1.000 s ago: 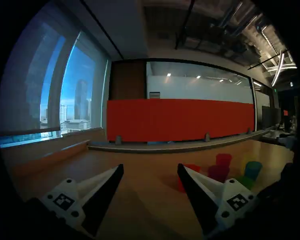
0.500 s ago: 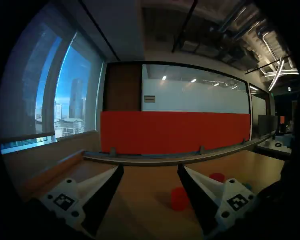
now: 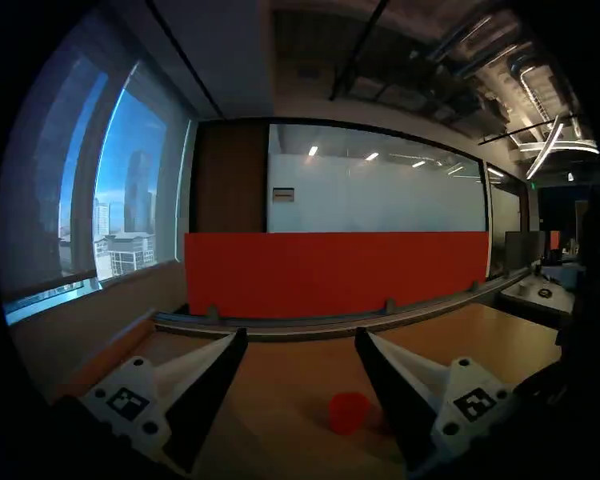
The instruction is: Pour water
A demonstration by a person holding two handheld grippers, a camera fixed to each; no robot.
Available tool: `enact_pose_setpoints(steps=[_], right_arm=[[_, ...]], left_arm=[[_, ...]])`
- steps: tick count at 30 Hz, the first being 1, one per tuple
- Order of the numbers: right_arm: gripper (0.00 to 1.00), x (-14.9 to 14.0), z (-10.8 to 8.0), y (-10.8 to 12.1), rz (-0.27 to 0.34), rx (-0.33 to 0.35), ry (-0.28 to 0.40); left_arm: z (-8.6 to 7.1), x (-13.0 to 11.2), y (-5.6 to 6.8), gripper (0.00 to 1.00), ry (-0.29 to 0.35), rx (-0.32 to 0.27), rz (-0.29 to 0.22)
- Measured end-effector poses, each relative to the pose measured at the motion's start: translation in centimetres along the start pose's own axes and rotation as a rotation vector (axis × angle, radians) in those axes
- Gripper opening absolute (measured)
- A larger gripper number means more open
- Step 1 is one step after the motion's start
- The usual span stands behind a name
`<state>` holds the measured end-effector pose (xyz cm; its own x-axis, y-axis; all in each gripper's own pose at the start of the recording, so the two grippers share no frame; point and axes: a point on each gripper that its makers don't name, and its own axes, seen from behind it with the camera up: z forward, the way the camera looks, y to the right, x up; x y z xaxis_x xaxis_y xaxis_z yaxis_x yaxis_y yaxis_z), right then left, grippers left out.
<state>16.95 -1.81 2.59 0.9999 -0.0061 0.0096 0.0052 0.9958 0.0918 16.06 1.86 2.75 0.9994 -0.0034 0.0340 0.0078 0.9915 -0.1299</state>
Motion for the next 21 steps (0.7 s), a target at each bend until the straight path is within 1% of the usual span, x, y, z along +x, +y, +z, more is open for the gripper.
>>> enact_pose_setpoints(steps=[3,6,11,14,18,21], right_arm=[[0.99,-0.8,0.1,0.0,0.018,0.013,-0.018],[0.99,-1.0,0.3,0.0,0.024,0.032,-0.031],[1.0,-0.4,0.1,-0.7,0.001,0.082,-0.027],[0.99,0.1,-0.1,-1.6,-0.029,0.127,-0.02],[0.99,0.7,-0.6,-3.3,-0.063,0.207,-0.014],[0.99,0.9,-0.9,-4.7,-0.067,0.271,-0.015]], left_arm=[[0.2,-0.2,0.4,1.0,-0.014,-0.02,0.009],[0.3,-0.2,1.0,1.0,-0.026,-0.05,0.014],[0.1,0.7,2.6,1.0,-0.003,-0.123,0.015],[-0.2,1.2,3.7,1.0,0.0,-0.168,0.028],[-0.6,1.8,5.0,1.0,-0.001,-0.221,0.046],[-0.8,2.2,5.8,1.0,0.0,-0.262,0.048]])
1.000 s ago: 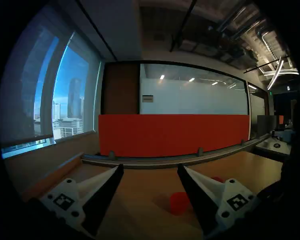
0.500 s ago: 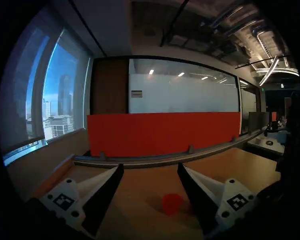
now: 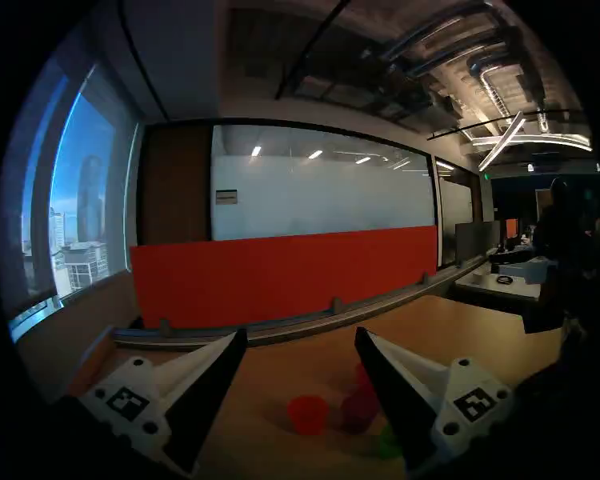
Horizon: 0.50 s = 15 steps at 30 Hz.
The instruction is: Pour water
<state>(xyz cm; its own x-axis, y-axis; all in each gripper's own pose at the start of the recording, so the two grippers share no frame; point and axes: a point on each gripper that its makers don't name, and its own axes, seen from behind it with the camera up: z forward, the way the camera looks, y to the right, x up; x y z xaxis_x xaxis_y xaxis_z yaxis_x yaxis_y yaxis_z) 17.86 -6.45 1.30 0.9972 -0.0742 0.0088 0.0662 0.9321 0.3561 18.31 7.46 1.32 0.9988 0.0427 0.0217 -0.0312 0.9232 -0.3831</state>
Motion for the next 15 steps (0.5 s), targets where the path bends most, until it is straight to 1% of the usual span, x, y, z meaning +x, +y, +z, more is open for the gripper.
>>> enact_pose_setpoints(steps=[3,6,9,12,15], right_arm=[[0.99,0.4,0.0,-1.7,0.009,0.078,-0.002],[0.99,0.8,-0.2,-3.4,0.011,0.154,-0.002],[1.0,1.2,-0.4,-4.8,0.005,0.213,-0.006],[0.99,1.3,-0.6,-5.7,0.005,0.251,-0.008],[0.99,1.3,-0.6,-5.8,0.008,0.265,-0.01]], left_arm=[[-0.1,0.4,0.8,1.0,-0.001,-0.049,-0.001],[-0.3,0.9,1.7,1.0,0.003,-0.098,0.012],[-0.5,1.4,2.6,1.0,0.011,-0.141,0.032],[-0.5,1.5,3.1,1.0,0.014,-0.17,0.041],[-0.5,1.4,3.4,1.0,0.013,-0.187,0.043]])
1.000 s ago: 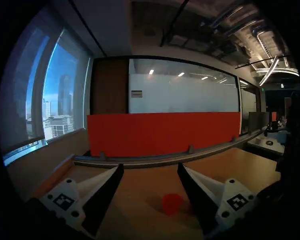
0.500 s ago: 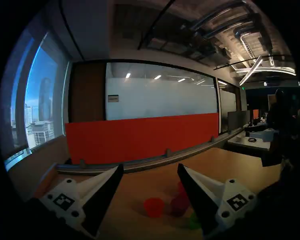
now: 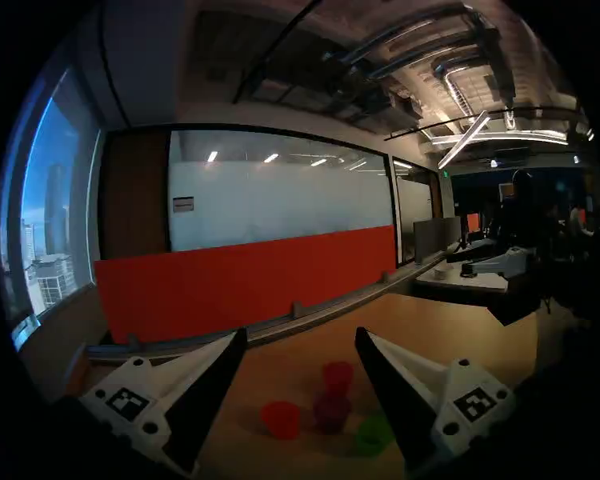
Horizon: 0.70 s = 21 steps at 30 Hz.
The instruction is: Pour water
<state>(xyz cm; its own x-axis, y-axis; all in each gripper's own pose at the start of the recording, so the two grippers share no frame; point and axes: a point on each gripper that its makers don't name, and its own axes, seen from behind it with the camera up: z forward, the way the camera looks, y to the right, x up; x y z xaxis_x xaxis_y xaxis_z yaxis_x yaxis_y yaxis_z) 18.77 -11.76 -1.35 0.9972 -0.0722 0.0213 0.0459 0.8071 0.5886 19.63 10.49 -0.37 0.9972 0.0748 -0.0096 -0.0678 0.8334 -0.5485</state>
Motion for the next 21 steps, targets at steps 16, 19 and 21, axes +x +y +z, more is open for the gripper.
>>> enact_pose_setpoints(steps=[16,19,21], right_arm=[[0.99,-2.8,0.2,-1.1,-0.016,0.074,-0.121],[0.99,-3.3,0.1,-1.3,-0.031,0.085,-0.149],[0.99,-3.6,0.0,-1.4,-0.038,0.089,-0.164]], left_arm=[[0.2,-3.5,2.1,1.0,-0.124,-0.118,0.018],[0.2,-3.9,2.6,1.0,-0.144,-0.141,0.027],[0.1,-4.2,2.8,1.0,-0.155,-0.154,0.032]])
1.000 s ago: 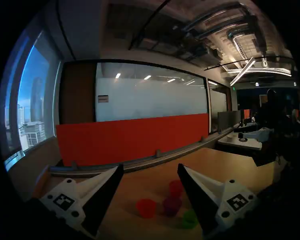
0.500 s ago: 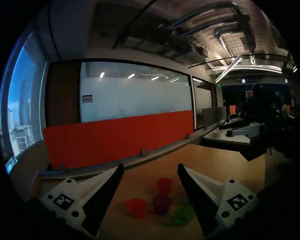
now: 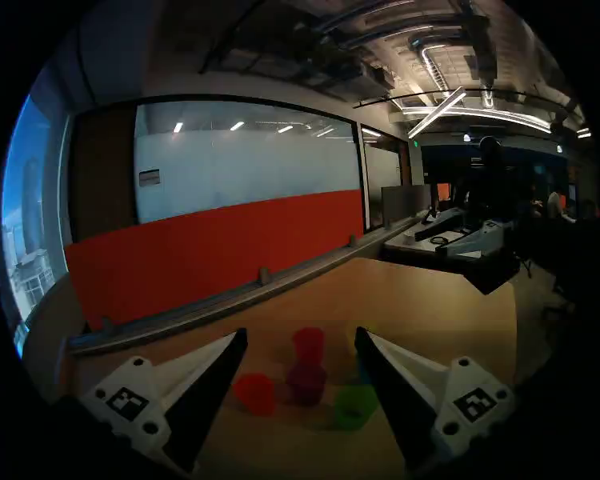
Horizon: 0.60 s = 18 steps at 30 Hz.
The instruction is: Pour water
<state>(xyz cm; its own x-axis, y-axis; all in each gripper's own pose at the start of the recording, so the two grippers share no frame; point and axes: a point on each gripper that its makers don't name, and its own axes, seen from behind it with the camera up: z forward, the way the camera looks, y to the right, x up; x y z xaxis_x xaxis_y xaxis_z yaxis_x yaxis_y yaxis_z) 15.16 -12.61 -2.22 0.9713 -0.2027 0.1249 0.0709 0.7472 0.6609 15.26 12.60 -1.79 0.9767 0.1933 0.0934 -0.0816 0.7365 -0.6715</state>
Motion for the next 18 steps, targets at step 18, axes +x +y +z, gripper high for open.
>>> enact_pose_setpoints(steps=[18], right_arm=[[1.0,-4.5,0.4,-0.3,-0.011,0.039,-0.104]], left_arm=[[1.6,-4.4,1.6,1.0,-0.096,-0.079,0.016]])
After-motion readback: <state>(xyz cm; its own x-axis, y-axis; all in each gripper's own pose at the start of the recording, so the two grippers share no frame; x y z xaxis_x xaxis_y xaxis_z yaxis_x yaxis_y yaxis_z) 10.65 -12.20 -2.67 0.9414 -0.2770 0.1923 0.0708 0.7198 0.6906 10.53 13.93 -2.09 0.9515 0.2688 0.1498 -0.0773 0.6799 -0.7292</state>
